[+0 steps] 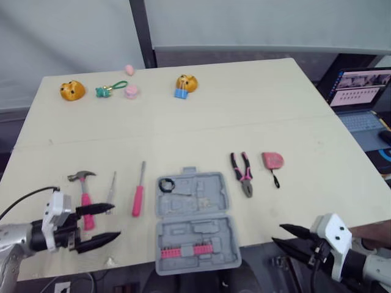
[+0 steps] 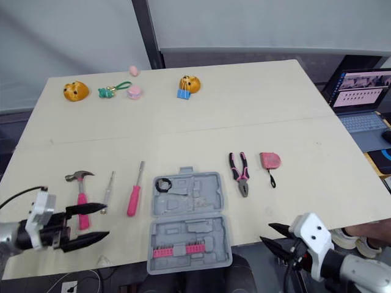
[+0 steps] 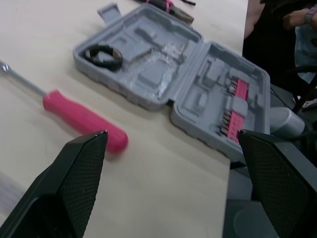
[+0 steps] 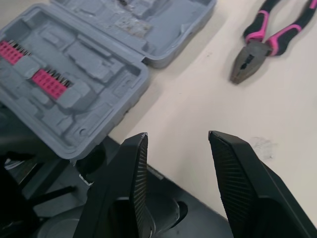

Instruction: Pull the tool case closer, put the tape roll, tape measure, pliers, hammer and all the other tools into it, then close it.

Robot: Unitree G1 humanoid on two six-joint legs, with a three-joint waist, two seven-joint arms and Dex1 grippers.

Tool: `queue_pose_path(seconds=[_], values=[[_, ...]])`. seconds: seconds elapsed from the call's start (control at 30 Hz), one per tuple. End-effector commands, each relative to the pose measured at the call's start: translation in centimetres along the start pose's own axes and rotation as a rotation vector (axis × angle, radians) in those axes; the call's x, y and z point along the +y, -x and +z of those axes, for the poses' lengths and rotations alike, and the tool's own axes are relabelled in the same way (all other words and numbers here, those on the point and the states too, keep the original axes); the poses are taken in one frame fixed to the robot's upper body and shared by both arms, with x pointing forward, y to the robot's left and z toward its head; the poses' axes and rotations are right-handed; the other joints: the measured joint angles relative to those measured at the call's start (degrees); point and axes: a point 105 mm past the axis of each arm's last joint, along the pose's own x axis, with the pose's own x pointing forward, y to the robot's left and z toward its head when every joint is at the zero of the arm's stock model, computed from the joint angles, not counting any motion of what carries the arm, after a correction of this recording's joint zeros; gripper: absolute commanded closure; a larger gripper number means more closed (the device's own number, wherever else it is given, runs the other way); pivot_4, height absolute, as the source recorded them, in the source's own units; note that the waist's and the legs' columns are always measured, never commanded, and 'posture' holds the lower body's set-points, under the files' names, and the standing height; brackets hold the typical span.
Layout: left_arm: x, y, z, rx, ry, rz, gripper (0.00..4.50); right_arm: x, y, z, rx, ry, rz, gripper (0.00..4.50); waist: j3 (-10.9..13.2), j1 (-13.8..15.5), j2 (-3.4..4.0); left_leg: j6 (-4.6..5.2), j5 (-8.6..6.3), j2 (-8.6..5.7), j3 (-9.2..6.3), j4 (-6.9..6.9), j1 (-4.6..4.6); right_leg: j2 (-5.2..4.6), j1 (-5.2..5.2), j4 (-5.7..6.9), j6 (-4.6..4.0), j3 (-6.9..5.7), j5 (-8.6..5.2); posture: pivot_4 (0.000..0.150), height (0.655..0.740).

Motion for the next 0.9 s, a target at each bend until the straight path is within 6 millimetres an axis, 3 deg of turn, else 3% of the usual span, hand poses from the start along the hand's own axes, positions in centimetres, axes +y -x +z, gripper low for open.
queue_pose_path(seconds=[0.03, 0.17, 0.33, 0.43, 0.57, 0.8, 0.9], values=[[-1.2, 1.2, -0.7, 0.001, -0.007, 0.017, 0.0, -0.9, 0.5, -0.3, -0.016, 0.015, -0.061, 2.45, 0.0, 0.0, -0.02, 0.01, -0.01, 0.0, 0.0, 0.01, 0.01, -0.01, 0.02, -0.03, 0.0, 0.0, 0.0, 0.15, 0.74], [-2.6, 1.6, -2.2, 0.027, 0.026, 0.006, 0.0, -1.4, 0.4, -0.8, -0.015, 0.022, -0.077, 2.45, 0.0, 0.2, -0.05, 0.06, -0.05, 0.0, -0.05, 0.01, 0.07, -0.02, 0.15, -0.11, -0.01, -0.02, 0.01, 0.15, 0.74], [-2.5, 1.1, -1.5, -0.002, -0.002, -0.014, 0.0, -2.0, 0.4, -1.0, -0.017, 0.021, -0.094, 2.45, 0.0, 1.3, 0.0, 0.12, -0.29, 0.09, -0.37, 0.01, 0.68, -0.01, 0.7, -0.45, -0.08, -0.02, -0.04, 0.15, 0.74], [-2.5, 0.3, -0.5, -0.011, -0.056, -0.057, 0.0, -2.6, 0.5, -1.0, -0.026, 0.008, -0.131, 2.45, 0.0, 1.4, 0.0, 0.19, -0.4, 0.08, -0.34, 0.02, 0.73, -0.01, 0.73, -0.47, -0.08, 0.05, -0.04, 0.15, 0.74], [-2.6, -1.7, 2.9, -0.084, -0.139, -0.151, 0.0, -4.5, 1.4, -0.5, -0.033, -0.033, -0.247, 2.45, 0.0, 1.4, 0.0, 0.19, -0.4, 0.06, -0.32, 0.07, 0.71, -0.02, 0.74, -0.48, -0.05, 0.06, -0.02, 0.15, 0.74], [-2.5, -4.7, 5.3, -0.127, -0.188, -0.231, 0.0, -6.3, 1.7, -0.5, 0.0, -0.115, -0.379, 2.45, -0.1, 1.0, 0.17, 0.18, -0.4, 0.08, -0.2, 0.04, 0.77, 0.02, 0.73, -0.21, -0.05, 0.09, -0.01, 0.15, 0.74], [-2.4, -5.6, 5.6, -0.132, -0.198, -0.251, 0.0, -7.1, 1.4, -0.1, 0.009, -0.131, -0.4, 1.67, 0.0, 0.9, 0.19, 0.19, -0.4, 0.08, -0.17, 0.05, 0.81, 0.02, 0.73, -0.19, -0.05, 0.13, -0.01, 0.15, 0.74]])
